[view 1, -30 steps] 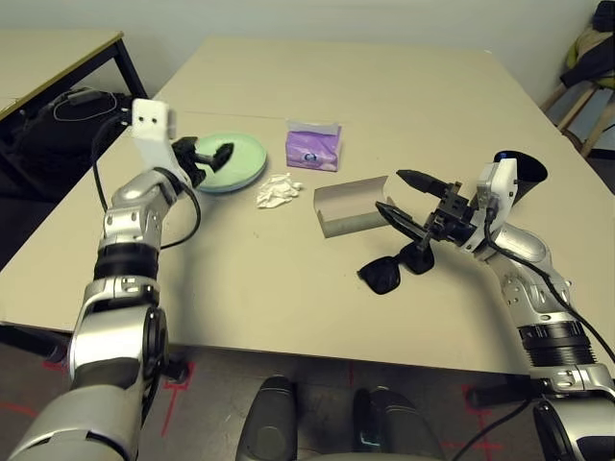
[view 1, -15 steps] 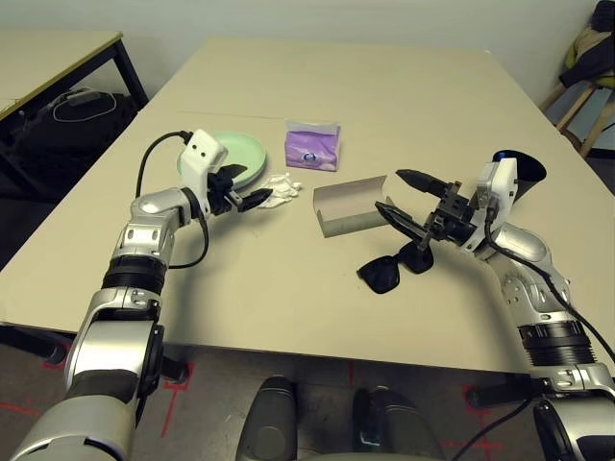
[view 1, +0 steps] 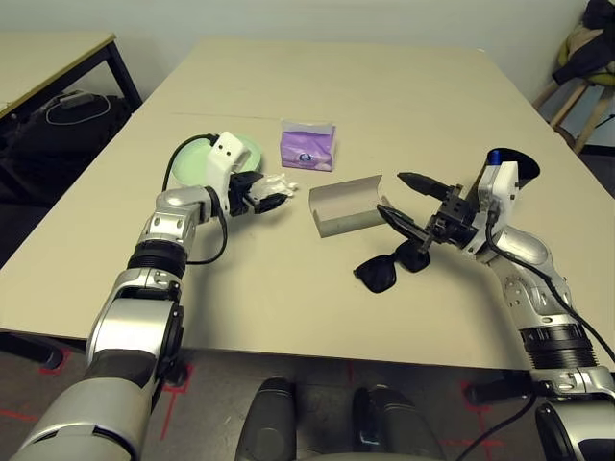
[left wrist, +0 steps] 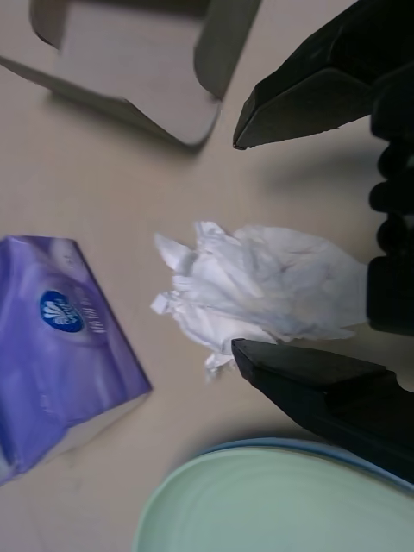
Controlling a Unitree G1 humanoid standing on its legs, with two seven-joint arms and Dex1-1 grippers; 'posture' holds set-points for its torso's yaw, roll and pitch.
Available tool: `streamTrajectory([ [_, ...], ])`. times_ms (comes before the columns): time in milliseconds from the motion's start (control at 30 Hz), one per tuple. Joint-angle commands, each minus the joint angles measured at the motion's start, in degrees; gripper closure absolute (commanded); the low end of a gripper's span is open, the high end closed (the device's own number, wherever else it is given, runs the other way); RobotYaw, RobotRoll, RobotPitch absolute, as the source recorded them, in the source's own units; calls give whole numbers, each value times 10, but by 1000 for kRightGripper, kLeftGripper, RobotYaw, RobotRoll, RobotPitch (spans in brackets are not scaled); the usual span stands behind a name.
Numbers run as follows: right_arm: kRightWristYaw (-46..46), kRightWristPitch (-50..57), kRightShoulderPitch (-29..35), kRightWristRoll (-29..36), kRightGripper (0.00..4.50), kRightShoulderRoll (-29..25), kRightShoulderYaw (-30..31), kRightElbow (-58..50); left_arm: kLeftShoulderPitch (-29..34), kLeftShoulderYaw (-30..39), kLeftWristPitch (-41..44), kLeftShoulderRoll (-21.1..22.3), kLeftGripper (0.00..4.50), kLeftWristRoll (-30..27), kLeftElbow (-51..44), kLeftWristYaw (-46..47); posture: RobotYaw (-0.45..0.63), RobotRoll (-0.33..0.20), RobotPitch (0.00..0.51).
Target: Organize and tidy the items on the table.
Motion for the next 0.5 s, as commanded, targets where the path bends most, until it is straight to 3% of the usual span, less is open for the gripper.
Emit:
streamTrajectory([
  [33,2,-4,9,4,0,-7,-6,-12,-16,-10,-3,-4,56,21,22,15,191,0,67],
  [267,-2,5,12,5,0,-9,-5,-26,-17,-2,-4,-8,56,21,22,20,192,0,74],
  [367,-5,10,11,5,0,-8,-4,-32,-18,4,-5,-8,674,18,26,26,194,0,75],
  [500,-8,18,6,6,0,-8,-2,-36,-14,2,-5,-3,2208,22,22,27,201,0,75],
])
